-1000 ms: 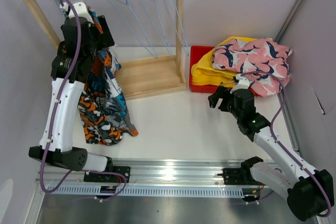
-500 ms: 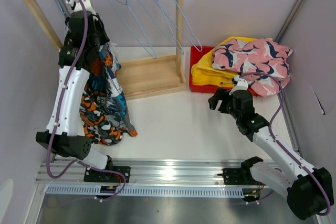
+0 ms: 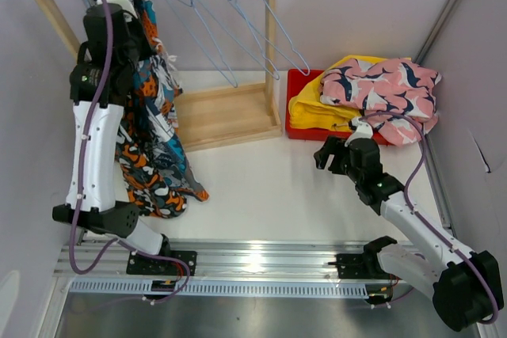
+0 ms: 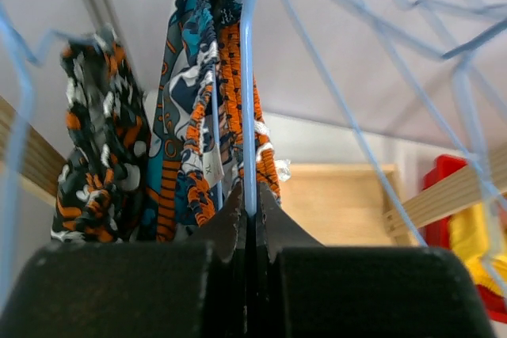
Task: Remove the shorts from the hanger
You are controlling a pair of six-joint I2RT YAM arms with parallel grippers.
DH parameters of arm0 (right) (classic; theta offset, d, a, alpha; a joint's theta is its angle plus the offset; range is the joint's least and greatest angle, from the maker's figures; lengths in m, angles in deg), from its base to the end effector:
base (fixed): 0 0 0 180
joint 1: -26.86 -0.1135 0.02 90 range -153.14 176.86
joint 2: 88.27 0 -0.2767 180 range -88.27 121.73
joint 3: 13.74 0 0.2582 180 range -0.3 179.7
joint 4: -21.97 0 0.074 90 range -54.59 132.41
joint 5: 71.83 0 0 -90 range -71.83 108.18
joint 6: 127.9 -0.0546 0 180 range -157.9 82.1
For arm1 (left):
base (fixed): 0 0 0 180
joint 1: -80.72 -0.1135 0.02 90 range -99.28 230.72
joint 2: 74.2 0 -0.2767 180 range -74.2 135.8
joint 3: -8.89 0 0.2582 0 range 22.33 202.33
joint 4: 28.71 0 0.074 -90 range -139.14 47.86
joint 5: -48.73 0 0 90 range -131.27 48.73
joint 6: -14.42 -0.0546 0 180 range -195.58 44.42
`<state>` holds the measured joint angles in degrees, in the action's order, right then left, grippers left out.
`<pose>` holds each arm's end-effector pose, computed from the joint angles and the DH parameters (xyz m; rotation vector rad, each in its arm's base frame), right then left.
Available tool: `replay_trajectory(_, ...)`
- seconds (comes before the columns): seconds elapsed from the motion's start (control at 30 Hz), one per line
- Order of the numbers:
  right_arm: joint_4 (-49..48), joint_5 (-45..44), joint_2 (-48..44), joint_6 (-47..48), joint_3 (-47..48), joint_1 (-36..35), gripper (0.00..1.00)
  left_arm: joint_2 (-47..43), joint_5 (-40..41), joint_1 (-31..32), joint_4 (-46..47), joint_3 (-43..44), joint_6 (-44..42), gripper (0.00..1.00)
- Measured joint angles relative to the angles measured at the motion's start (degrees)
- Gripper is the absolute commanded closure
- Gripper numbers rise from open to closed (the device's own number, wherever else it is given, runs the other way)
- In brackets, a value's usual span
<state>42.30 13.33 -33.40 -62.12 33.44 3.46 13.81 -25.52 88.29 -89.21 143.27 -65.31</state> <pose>0.2129 0.0871 0.2449 0.0678 2.0843 0.4249 0.3105 -0.0263 0.5460 -0.2361 1.7926 0.0284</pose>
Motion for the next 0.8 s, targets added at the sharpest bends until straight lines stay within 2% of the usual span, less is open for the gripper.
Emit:
replay_trajectory(0.17, -0.7, 0.44, 0.04, -0.31, 0.04, -0.92, 0.16, -1.22, -3.34, 0.0, -3.5, 8.76, -1.29, 1.0)
replay_trajectory(0.2, -0.68, 0.79, 0.07, -0.15, 0.24, -1.16, 0.13, -2.23, -4.35, 0.0, -4.83, 8.83, -1.31, 1.0)
replay_trajectory(0.23, -0.63, 1.14, 0.07, 0.02, 0.63, -1.42, 0.01, -3.3, -5.57, 0.0, -5.92, 8.83, -1.29, 1.0)
replay_trajectory(0.3, -0.26, 2.36, 0.07, 0.98, 2.27, -1.84, 0.01, -5.09, -7.96, 0.0, -7.23, 8.63, -1.29, 1.0)
replay_trajectory(0.37, 0.2, 4.28, 0.0, 2.16, 4.83, -2.03, 0.0, -8.96, -11.54, -0.07, -6.78, 4.85, -1.22, 1.0)
replay_trajectory(0.67, 2.62, 13.88, -0.61, 7.13, 24.98, -2.93, 0.0, -36.04, -34.69, -0.09, -0.44, -25.2, 1.18, 1.0)
replay_trajectory(0.8, 3.56, 17.25, -0.98, 8.31, 31.52, -4.11, 0.01, -43.67, -45.0, -0.07, 0.24, -30.73, 2.89, 1.0)
